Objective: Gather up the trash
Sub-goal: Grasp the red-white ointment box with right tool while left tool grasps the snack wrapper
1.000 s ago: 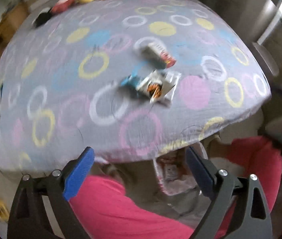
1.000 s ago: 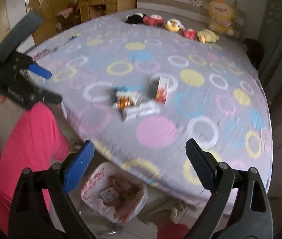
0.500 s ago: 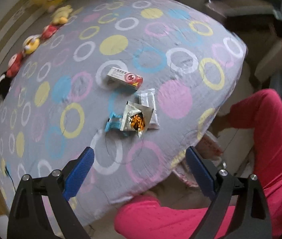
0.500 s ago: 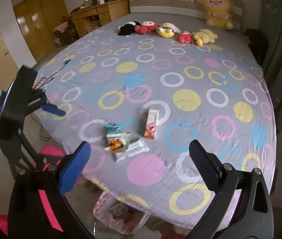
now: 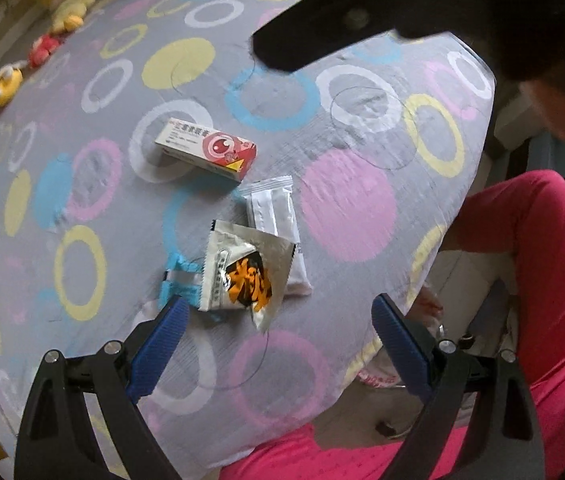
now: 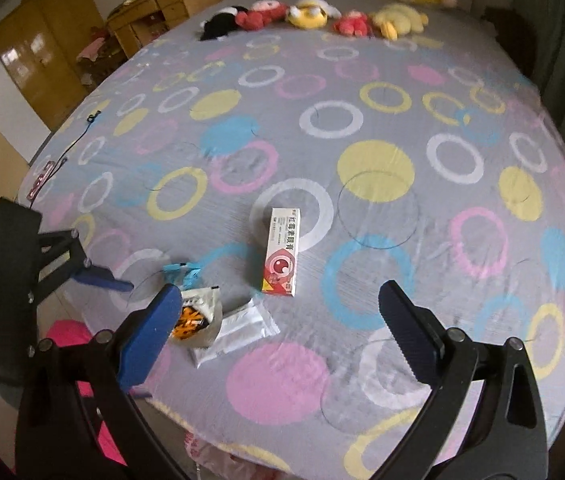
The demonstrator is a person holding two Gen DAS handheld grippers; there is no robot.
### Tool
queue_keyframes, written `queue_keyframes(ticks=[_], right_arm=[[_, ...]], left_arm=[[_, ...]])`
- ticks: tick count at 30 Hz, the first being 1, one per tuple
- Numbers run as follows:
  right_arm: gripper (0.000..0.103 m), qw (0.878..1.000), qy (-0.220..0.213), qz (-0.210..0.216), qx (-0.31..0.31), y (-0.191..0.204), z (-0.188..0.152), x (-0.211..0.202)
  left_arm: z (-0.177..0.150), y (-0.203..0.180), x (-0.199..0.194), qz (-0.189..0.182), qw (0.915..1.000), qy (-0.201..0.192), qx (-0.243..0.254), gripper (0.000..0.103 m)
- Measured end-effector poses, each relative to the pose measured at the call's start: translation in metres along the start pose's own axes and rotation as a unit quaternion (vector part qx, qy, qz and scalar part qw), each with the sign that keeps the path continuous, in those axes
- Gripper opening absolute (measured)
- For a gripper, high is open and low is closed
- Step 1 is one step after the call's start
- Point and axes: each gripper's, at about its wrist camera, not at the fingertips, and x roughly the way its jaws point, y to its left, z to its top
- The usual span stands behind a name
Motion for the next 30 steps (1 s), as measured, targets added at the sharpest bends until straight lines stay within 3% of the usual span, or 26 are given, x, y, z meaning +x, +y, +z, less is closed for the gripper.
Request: queue_keyframes(ticks=[14,23,30], right_arm=[[0.096,0.999,0.038,-0.024,0.011,-0.007,0.012,0.093],[0.096,0.998,0.047,-0.024,0.014,-0.006,0.009,0.121],[0.095,0.998,0.05,-0.025,0.017,-0.007,0.006,0.137]], left_arm=[[0.016,0.022,0.038,-0.037,0.9991,0.0,-0.023,0.09],[0.019,0.03,0.056,-0.067,0.9971,0.0,-0.035,0.09],[0.017,0.05,0.064,-0.107,0.9904,-0.012,-0.087,0.089]])
